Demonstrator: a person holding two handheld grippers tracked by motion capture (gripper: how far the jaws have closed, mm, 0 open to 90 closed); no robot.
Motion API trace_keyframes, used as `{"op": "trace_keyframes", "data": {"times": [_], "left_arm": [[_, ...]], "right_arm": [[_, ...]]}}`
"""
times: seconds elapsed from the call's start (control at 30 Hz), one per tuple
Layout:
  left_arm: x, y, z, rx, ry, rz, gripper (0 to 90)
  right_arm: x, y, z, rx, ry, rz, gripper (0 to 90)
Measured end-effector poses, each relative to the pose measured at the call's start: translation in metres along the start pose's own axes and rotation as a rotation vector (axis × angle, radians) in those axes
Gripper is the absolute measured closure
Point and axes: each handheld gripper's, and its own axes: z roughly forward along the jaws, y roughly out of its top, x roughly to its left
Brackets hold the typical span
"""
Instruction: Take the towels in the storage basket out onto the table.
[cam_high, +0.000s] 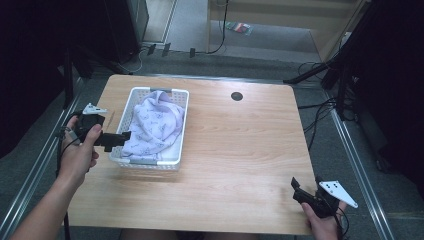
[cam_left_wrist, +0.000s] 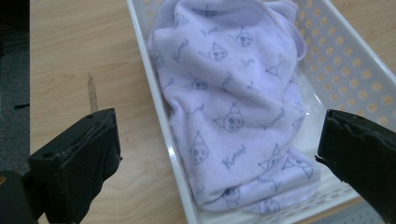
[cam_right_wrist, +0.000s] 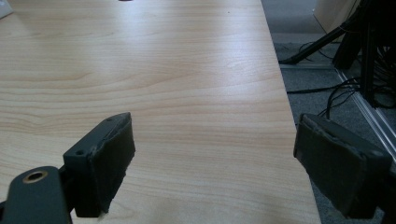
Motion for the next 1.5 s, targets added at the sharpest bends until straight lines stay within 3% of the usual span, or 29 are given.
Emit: {"op": "trace_keyframes", "data": {"times": [0.27,0.67,0.77,0.87,1.0,1.03,1.13,1.23,1.5], "left_arm": [[-0.006,0.02,0.012,0.042,0.015,0.021,0.0],[-0.017,0.051,0.029,0.1,-0.003,0.037,0.0],[-0.022,0.061,0.038,0.136,-0.012,0.045,0.0],[-0.023,0.068,0.045,0.156,-0.026,0.031,0.0],[-0.025,0.072,0.052,0.18,-0.031,0.022,0.0],[-0.026,0.073,0.058,0.207,-0.047,0.02,0.0],[-0.027,0.075,0.063,0.222,-0.042,0.019,0.0],[-0.025,0.076,0.074,0.237,-0.041,-0.014,0.0],[-0.027,0.071,0.098,0.29,-0.034,-0.018,0.0]], "right_arm": [[0.0,0.0,0.0,-0.002,0.001,0.001,12.7],[0.0,0.0,0.0,0.002,0.003,0.002,12.7],[0.0,0.0,0.0,0.001,0.004,0.0,12.7],[0.0,0.0,0.0,0.001,0.005,0.001,12.7],[0.0,0.0,0.0,0.001,0.005,0.0,12.7],[0.0,0.0,0.0,0.001,0.006,0.0,12.7],[0.0,0.0,0.0,0.002,0.007,0.0,12.7],[0.0,0.0,0.0,0.01,0.004,-0.001,12.8],[0.0,0.0,0.001,0.01,0.006,-0.001,12.8]]}}
